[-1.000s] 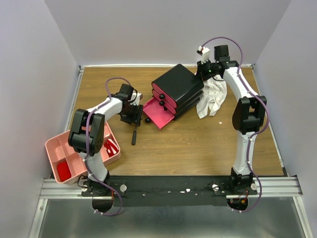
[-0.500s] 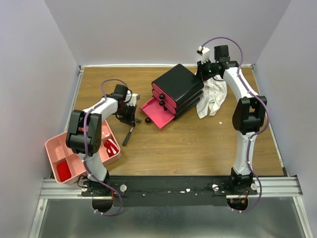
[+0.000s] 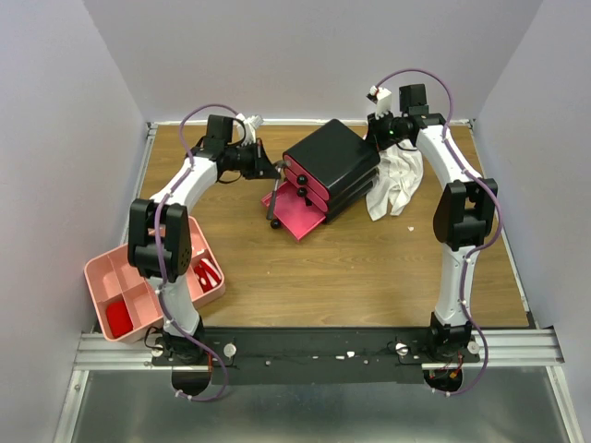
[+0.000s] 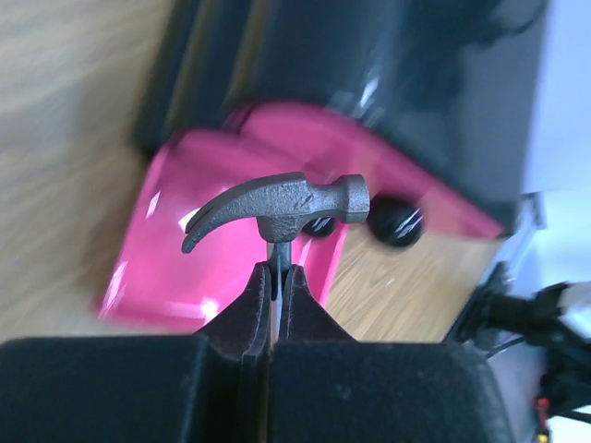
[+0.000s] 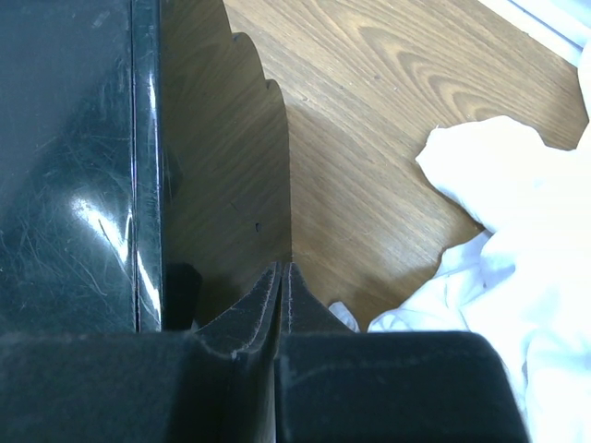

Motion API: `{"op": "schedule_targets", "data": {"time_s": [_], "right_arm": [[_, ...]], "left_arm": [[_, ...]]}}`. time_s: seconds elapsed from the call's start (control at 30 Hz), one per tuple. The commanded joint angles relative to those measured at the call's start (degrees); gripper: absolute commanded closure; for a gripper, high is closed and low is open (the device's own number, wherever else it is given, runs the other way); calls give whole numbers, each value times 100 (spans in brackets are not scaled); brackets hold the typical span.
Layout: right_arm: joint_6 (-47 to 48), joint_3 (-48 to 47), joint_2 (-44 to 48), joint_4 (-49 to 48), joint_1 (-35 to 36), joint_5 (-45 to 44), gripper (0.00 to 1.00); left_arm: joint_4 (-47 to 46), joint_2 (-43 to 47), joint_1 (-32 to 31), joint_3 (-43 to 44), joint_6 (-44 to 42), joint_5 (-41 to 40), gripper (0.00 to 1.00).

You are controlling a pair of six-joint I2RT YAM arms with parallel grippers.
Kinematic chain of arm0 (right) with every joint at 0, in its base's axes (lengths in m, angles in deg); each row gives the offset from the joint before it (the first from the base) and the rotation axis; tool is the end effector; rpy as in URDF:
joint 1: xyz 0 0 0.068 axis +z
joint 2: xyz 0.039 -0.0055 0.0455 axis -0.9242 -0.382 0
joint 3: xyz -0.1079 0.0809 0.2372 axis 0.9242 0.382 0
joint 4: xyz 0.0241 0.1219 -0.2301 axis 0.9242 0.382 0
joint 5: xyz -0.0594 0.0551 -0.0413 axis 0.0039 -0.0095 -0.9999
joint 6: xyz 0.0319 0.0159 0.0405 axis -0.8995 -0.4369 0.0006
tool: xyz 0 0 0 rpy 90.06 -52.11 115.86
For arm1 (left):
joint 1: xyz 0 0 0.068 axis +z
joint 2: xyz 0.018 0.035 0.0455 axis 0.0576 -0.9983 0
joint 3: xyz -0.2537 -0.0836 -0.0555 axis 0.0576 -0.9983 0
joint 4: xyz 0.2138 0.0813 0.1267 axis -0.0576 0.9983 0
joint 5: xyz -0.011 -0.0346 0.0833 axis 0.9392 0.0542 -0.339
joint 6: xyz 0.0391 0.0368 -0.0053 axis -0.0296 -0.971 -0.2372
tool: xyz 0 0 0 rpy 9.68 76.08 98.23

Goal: Sort the tools into containers

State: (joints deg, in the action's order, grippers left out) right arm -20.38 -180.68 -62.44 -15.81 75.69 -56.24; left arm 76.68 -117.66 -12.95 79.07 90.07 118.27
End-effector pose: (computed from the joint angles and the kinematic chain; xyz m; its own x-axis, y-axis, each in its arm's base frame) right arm 0.4942 0.0891 0.2693 -0.5361 -0.3306 -0.7767 -0.6579 0.7402 0.1390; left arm 0.4009 -0.0927 0.2599 -0.8490 -0.0866 -0.5213 0.3498 0.6472 -0.6773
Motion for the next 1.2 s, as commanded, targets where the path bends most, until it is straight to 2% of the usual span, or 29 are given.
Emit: {"op": "schedule_targets", "data": {"time_s": [0.0,0.37,0.53,0.73,1.07,1.1,1.17], "right_arm": [[74,346,-273,180,232,-279,91],[109,495,-193,189,241,-376,91],[109,557,-193,180,276,-411,92],[100,531,-263,172,355,-429,92],[153,539,-299,154,434,-499,92],[162,539,-299,154,425,-508,92],[170,539,-281,154,434,-526,92]], "left_arm": [[-997,-531,-247,210,1150,749,100],[-2024,-997,-283,-220,2125,1082,100],[-2105,-1243,-283,-334,2241,1057,100],[-2053,-1454,-301,-414,2303,864,100],[-1078,-1735,-424,25,1854,214,100],[-1033,-1762,-441,69,1811,143,98],[-867,-1771,-485,210,1740,11,79]]}}
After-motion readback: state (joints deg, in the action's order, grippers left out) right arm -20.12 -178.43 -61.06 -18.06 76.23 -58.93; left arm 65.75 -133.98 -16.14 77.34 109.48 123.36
